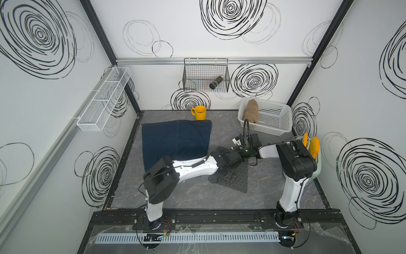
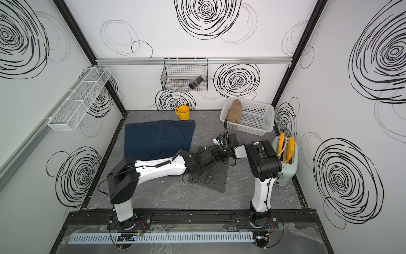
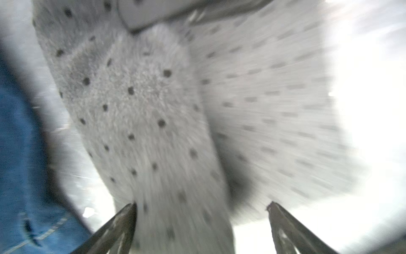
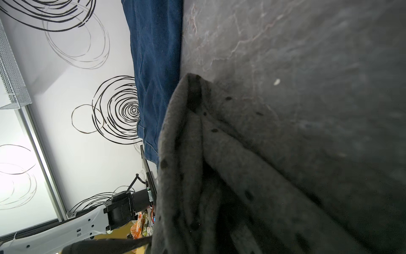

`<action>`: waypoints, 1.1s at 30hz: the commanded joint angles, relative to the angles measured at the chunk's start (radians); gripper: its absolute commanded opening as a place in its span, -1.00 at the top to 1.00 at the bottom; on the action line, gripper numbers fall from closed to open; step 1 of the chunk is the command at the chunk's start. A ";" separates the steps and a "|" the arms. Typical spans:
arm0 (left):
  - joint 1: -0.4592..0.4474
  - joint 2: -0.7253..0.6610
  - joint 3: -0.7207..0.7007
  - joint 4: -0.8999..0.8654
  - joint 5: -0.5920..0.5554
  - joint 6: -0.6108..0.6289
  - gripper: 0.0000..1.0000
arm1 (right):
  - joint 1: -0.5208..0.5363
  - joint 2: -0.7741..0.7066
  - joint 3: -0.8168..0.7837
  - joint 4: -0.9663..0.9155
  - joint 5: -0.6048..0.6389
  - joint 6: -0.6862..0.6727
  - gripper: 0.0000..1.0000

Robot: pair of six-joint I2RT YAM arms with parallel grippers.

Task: Roll up the skirts
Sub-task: Roll the skirt at the center of the board.

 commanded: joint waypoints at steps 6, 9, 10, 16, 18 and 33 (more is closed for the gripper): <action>0.260 -0.189 -0.166 0.216 0.352 0.024 -0.75 | -0.005 0.028 0.026 -0.006 0.030 -0.041 0.99; 0.293 -0.136 -0.211 0.263 0.376 0.044 -0.45 | 0.009 0.017 0.027 0.018 0.018 -0.036 0.99; 0.294 -0.109 -0.215 0.269 0.374 0.050 -0.36 | 0.014 0.012 0.028 0.027 0.015 -0.034 0.98; 0.238 -0.022 -0.214 0.307 0.422 0.016 -0.18 | 0.033 0.017 0.050 0.050 0.013 -0.023 0.89; 0.198 0.003 -0.198 0.297 0.408 0.014 -0.16 | 0.030 0.030 0.060 0.038 0.012 -0.024 0.86; 0.112 0.222 -0.046 0.103 0.159 -0.068 0.16 | -0.035 -0.037 0.031 -0.095 0.111 0.117 -0.01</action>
